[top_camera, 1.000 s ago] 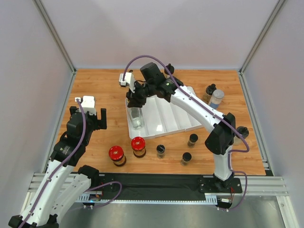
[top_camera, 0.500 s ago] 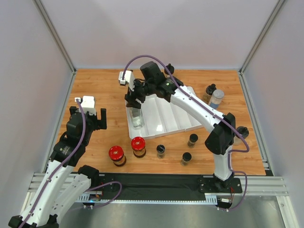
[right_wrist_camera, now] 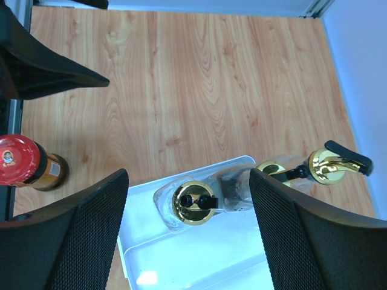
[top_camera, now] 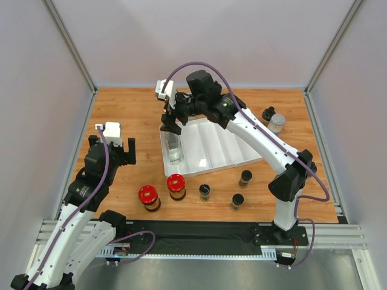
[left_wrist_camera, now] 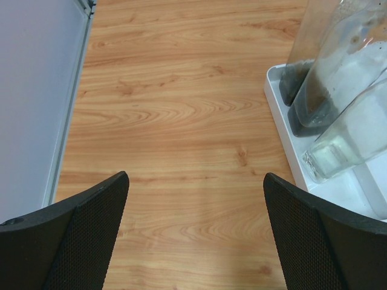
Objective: Organize the condiment bottles
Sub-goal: Place the bottle in the storage box, then pick up the bottle from the center of the board.
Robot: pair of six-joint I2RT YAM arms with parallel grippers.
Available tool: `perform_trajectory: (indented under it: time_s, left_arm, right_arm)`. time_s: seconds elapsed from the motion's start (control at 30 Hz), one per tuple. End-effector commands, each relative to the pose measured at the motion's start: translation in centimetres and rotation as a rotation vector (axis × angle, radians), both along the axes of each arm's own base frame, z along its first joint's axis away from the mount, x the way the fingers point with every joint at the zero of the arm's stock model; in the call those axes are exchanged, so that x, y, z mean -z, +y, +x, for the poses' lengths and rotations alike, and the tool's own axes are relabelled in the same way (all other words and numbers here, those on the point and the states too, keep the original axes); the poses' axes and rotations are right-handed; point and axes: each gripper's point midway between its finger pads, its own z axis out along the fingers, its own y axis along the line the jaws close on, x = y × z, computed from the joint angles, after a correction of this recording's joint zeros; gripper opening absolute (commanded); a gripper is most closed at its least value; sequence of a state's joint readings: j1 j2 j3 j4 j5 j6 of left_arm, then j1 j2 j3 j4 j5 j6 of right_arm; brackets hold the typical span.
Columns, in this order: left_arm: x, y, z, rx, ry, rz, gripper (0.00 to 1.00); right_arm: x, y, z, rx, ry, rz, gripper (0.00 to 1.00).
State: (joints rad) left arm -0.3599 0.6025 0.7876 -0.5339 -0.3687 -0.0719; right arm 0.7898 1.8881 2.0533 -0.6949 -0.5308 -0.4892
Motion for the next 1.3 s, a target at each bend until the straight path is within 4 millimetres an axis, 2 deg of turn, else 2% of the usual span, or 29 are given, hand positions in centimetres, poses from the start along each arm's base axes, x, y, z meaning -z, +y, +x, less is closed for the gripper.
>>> perform_trajectory:
  time_s: [0.0,0.2,0.33,0.6,0.8,0.83,0.9,0.93,0.97,1.03,1.07,1.2,1.23,1.27]
  left_arm:
    - [-0.5,-0.1,0.2,0.008,-0.025,0.002,1.00]
    - [-0.6,-0.2,0.2,0.009,-0.029,0.000,1.00]
    - [-0.5,-0.2,0.2,0.012,-0.028,-0.003,1.00]
    - [-0.6,-0.3,0.2,0.016,-0.029,-0.005,1.00]
    - [-0.5,-0.4,0.2,0.019,-0.026,-0.004,1.00]
    - [-0.5,-0.4,0.2,0.019,-0.025,-0.004,1.00]
    - [-0.5,-0.4,0.2,0.020,-0.025,-0.004,1.00]
    - [-0.5,-0.4,0.3,0.020,-0.026,-0.006,1.00]
    - [-0.5,-0.4,0.2,0.020,-0.027,-0.005,1.00]
    - [-0.5,-0.4,0.3,0.020,-0.026,-0.005,1.00]
    - [-0.5,-0.4,0.3,0.021,-0.026,-0.003,1.00]
    - [-0.4,-0.4,0.3,0.021,-0.025,-0.003,1.00]
    - [-0.4,-0.4,0.3,0.021,-0.023,-0.002,1.00]
    - [-0.4,-0.4,0.3,0.021,-0.023,-0.002,1.00]
  right_arm:
    - [-6.7,-1.2,-1.9,0.002,-0.050,0.115,0.83]
    - [-8.6,-3.0,-0.9,0.136,-0.024,0.149,0.84]
    - [-9.0,-4.8,1.1,0.262,0.005,0.182,0.84]
    - [-7.7,-8.7,6.0,0.471,0.060,0.216,0.85]
    - [-5.1,-10.3,9.8,0.595,0.106,0.190,0.85]
    - [-4.0,-10.2,10.6,0.607,0.119,0.172,0.85]
    - [-3.1,-10.7,11.7,0.644,0.134,0.155,0.85]
    - [-3.6,-10.8,12.0,0.650,0.132,0.164,0.86]
    - [-2.2,-10.8,13.0,0.669,0.158,0.146,0.86]
    - [-2.0,-11.0,13.9,0.699,0.161,0.139,0.86]
    - [-0.7,-10.8,14.6,0.709,0.175,0.119,0.86]
    - [1.4,-10.9,16.7,0.771,0.173,0.081,0.86]
    - [2.5,-10.8,17.3,0.783,0.181,0.065,0.87]
    - [2.6,-10.9,17.8,0.795,0.176,0.066,0.87]
